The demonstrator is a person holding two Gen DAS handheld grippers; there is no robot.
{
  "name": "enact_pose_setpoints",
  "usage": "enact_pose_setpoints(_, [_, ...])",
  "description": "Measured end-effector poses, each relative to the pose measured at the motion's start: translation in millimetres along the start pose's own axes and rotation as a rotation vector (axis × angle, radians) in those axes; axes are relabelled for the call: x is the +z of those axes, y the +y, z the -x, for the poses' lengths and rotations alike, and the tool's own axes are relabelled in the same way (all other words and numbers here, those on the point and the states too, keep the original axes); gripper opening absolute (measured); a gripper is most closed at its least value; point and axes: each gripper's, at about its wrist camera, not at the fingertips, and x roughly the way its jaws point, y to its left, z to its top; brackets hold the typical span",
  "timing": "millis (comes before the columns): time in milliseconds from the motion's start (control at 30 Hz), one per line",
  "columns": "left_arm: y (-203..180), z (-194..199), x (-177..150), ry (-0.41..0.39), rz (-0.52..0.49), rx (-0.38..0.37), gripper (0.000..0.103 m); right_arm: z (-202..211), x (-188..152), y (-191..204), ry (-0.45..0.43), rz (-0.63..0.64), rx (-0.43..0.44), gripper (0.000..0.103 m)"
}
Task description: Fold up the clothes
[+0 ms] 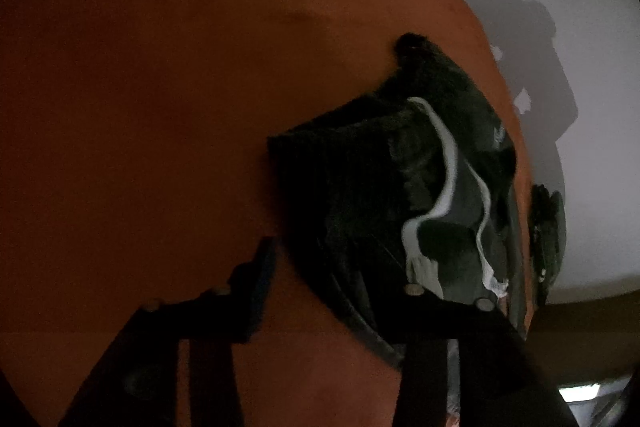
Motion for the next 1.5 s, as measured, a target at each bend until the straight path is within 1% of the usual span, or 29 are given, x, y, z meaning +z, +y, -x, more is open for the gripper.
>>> enact_pose_setpoints(100, [-4, 17, -6, -0.034, -0.03, 0.028, 0.047, 16, 1, 11, -0.068, 0.049, -0.064, 0.059])
enact_pose_setpoints(133, [-2, 28, -5, -0.052, -0.029, 0.045, 0.047, 20, 2, 14, -0.086, 0.06, -0.087, 0.059])
enact_pose_setpoints(167, [-1, 39, -2, -0.068, -0.029, 0.058, 0.047, 24, 4, 19, -0.106, 0.078, -0.129, 0.059])
enact_pose_setpoints(200, [-3, 50, 5, -0.074, -0.032, 0.063, 0.047, 27, 6, 23, -0.109, 0.091, -0.144, 0.059])
enact_pose_setpoints(267, [-17, 71, 24, -0.073, -0.062, 0.069, 0.047, 30, 17, 40, -0.08, 0.124, -0.121, 0.059])
enact_pose_setpoints(333, [-45, 81, 46, -0.07, -0.121, 0.086, 0.048, 28, 29, 74, -0.048, 0.203, -0.096, 0.059])
enact_pose_setpoints(367, [-63, 81, 59, -0.072, -0.151, 0.073, 0.049, 27, 35, 91, -0.032, 0.242, -0.084, 0.059])
enact_pose_setpoints(433, [-99, 78, 83, -0.078, -0.204, 0.046, 0.054, 16, 46, 129, -0.007, 0.317, -0.043, 0.059])
enact_pose_setpoints(500, [-126, 65, 103, -0.1, -0.205, 0.022, 0.063, 3, 57, 164, 0.017, 0.373, 0.002, 0.059])
enact_pose_setpoints(567, [-140, 34, 121, -0.096, -0.181, 0.039, 0.064, -23, 71, 200, 0.047, 0.404, 0.072, 0.06])
enact_pose_setpoints(633, [-154, 3, 139, -0.092, -0.158, 0.057, 0.064, -50, 81, 228, 0.067, 0.43, 0.138, 0.064])
enact_pose_setpoints(767, [-181, -57, 173, -0.087, -0.109, 0.087, 0.064, -115, 93, 273, 0.091, 0.507, 0.135, 0.065])
enact_pose_setpoints(867, [-189, -78, 175, -0.09, -0.083, 0.056, 0.064, -152, 97, 294, 0.119, 0.518, 0.107, 0.065])
enact_pose_setpoints(967, [-196, -99, 184, -0.081, -0.064, 0.063, 0.064, -178, 103, 313, 0.121, 0.538, 0.097, 0.065])
enact_pose_setpoints(1100, [-203, -110, 194, -0.088, -0.093, 0.084, 0.064, -210, 106, 332, 0.142, 0.556, 0.039, 0.065])
enact_pose_setpoints(1167, [-204, -113, 197, -0.092, -0.104, 0.098, 0.064, -222, 107, 338, 0.149, 0.554, 0.026, 0.065])
enact_pose_setpoints(1267, [-205, -123, 196, -0.062, -0.122, 0.136, 0.064, -235, 107, 345, 0.165, 0.55, 0.021, 0.065])
enact_pose_setpoints(1333, [-207, -128, 195, -0.045, -0.143, 0.157, 0.064, -243, 107, 351, 0.201, 0.551, 0.01, 0.064])
enact_pose_setpoints(1367, [-208, -131, 195, -0.036, -0.154, 0.168, 0.064, -247, 105, 355, 0.207, 0.567, 0.007, 0.063])
enact_pose_setpoints(1400, [-209, -134, 195, -0.027, -0.164, 0.178, 0.064, -250, 104, 359, 0.213, 0.582, 0.003, 0.053])
enact_pose_setpoints(1433, [-210, -136, 194, -0.019, -0.175, 0.189, 0.064, -254, 103, 364, 0.209, 0.609, -0.022, 0.034])
enact_pose_setpoints(1467, [-211, -139, 194, -0.01, -0.185, 0.2, 0.064, -257, 101, 366, 0.209, 0.627, -0.048, 0.024])
enact_pose_setpoints(1500, [-211, -142, 193, -0.001, -0.196, 0.21, 0.064, -260, 99, 368, 0.208, 0.645, -0.073, 0.002])
